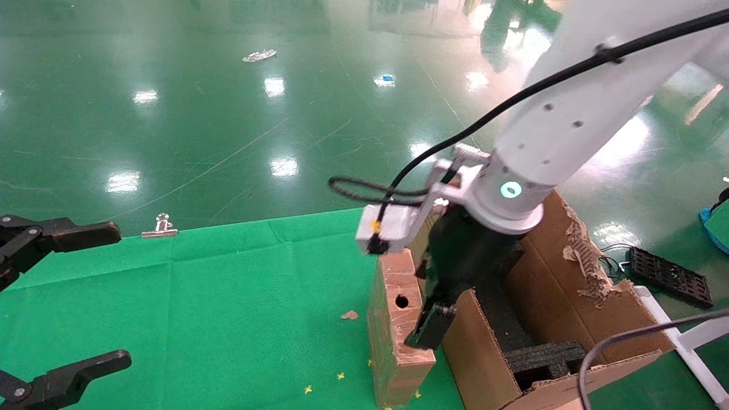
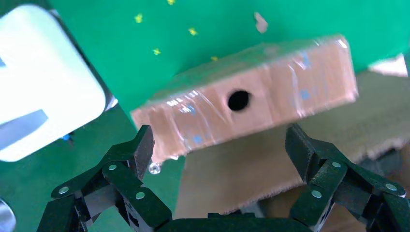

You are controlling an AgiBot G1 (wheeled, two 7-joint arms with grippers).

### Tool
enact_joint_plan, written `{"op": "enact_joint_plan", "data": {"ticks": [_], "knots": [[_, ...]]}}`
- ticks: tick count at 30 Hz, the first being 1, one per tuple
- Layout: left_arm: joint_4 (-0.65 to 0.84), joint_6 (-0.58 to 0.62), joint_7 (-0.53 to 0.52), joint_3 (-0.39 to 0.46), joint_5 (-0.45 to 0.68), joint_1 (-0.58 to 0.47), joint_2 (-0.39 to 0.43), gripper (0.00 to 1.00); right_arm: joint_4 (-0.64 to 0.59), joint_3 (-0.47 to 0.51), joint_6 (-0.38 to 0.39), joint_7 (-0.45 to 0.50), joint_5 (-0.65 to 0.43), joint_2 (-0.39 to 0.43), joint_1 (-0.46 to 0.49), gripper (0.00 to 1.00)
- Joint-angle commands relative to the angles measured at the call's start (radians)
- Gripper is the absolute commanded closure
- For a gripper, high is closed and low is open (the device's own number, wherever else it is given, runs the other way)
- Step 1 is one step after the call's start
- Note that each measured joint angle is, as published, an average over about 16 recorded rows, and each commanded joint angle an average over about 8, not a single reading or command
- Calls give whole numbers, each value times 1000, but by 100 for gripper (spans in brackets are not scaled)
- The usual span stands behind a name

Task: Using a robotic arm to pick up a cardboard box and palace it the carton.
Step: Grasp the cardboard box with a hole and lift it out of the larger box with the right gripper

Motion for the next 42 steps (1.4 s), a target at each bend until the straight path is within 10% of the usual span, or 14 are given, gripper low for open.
{"op": "enact_joint_plan", "data": {"ticks": [1, 9, 28, 31, 37, 42], "knots": [[0, 0, 0, 0, 0, 0, 0, 0, -7, -2, -3, 45, 8, 21, 11, 0], [0, 0, 0, 1, 0, 0, 0, 0, -132, -7, -4, 201, 127, 72, -55, 0], [0, -1, 1, 2, -1, 0, -1, 0, -402, -7, 12, 108, 202, -19, -186, 0], [0, -1, 1, 2, -1, 0, -1, 0, -410, -14, 14, 106, 188, -36, -191, 17], [0, -1, 1, 2, -2, -1, -1, 56, -388, -32, 23, 126, 148, -55, -186, 89], [0, -1, 1, 3, -2, -1, -1, 99, -350, -41, 36, 153, 124, -54, -180, 100]]}}
